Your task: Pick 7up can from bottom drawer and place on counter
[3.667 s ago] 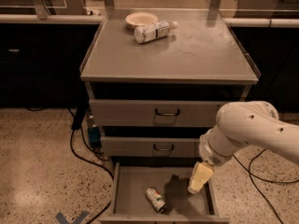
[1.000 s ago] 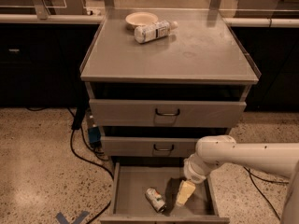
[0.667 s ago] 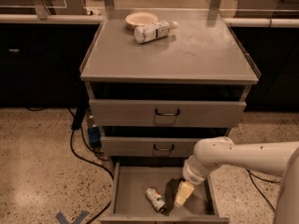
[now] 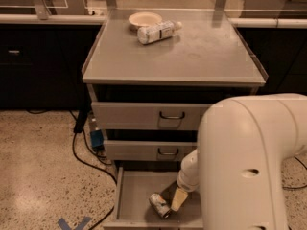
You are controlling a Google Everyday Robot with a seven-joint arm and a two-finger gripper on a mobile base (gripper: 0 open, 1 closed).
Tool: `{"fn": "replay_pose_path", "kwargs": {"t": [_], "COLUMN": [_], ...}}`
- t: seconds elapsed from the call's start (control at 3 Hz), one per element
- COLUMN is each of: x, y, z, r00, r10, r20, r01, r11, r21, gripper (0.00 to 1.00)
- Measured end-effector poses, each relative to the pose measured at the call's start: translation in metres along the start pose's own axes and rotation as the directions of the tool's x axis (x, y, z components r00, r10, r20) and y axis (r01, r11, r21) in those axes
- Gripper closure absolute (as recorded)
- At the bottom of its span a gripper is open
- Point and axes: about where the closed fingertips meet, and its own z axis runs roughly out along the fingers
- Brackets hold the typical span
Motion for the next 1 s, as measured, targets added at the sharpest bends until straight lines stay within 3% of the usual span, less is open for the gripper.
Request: {"fn": "replay_pose_path", "kwargs": {"t": [0.33,0.67,1.0], "x": [-0.011,-0.011,-0.005], "y": [-0.004,-0.004,0.000], "z": [0.001,0.002,0.016], "r00": [0.999,0.999,0.995], "r10": [0.046,0.048,0.086], "r20": [-0.006,-0.002,0.057], "r01": [-0.046,-0.048,-0.084], "r11": [0.9989,0.9988,0.9957], "r21": [0.012,0.009,-0.041], "gripper": [0.00,0.00,0.00]}}
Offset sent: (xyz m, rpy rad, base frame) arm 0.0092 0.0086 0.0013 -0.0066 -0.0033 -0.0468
